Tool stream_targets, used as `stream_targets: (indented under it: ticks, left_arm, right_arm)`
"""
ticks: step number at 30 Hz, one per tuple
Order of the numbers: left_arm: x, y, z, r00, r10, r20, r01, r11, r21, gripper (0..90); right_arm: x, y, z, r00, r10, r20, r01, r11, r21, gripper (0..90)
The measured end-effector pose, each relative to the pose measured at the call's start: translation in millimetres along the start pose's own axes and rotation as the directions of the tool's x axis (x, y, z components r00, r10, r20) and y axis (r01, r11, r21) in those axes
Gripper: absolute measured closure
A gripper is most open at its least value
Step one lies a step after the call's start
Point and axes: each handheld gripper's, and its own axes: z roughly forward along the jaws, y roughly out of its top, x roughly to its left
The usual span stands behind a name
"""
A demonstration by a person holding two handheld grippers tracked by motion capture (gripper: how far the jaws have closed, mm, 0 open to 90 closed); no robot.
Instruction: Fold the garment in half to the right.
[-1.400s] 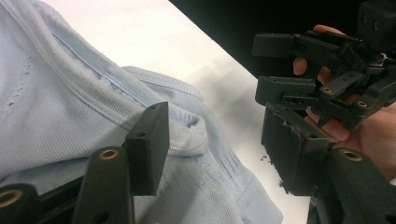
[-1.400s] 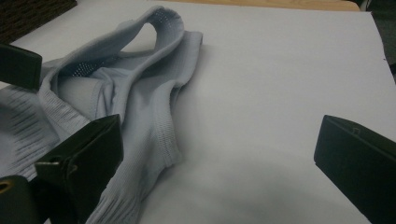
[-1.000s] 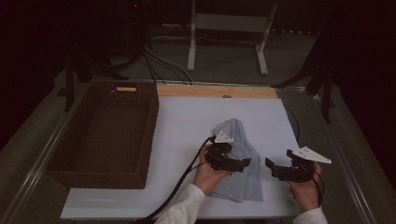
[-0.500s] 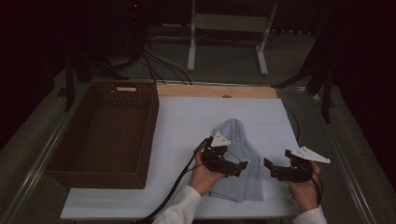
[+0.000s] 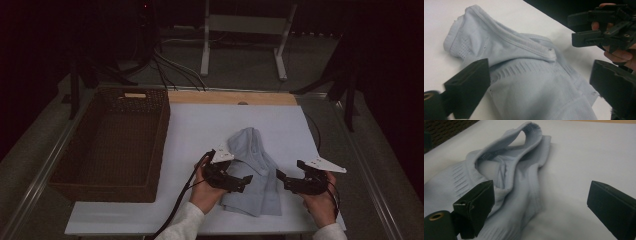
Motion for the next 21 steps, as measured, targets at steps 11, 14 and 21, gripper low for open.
stream_targets:
  ticks: [11,14,21]
  left_arm:
    - [2.7,-16.4,-3.5,0.9999,-0.014,-0.002,0.014,0.9997,0.022,12.5]
    - [2.9,-21.4,-2.3,0.9998,-0.018,0.003,0.018,0.9993,0.034,13.7]
    - [1.8,-30.7,-0.1,0.9994,-0.03,0.018,0.029,0.9981,0.054,17.4]
  right_arm:
    - [9.2,4.3,6.4,0.9988,-0.008,-0.048,0.008,1.0,0.004,26.7]
    - [10.9,5.2,8.1,0.9976,-0.008,-0.069,0.009,1.0,0.008,32.6]
    - [18.5,6.0,15.3,0.9926,-0.023,-0.119,0.027,0.999,0.035,43.7]
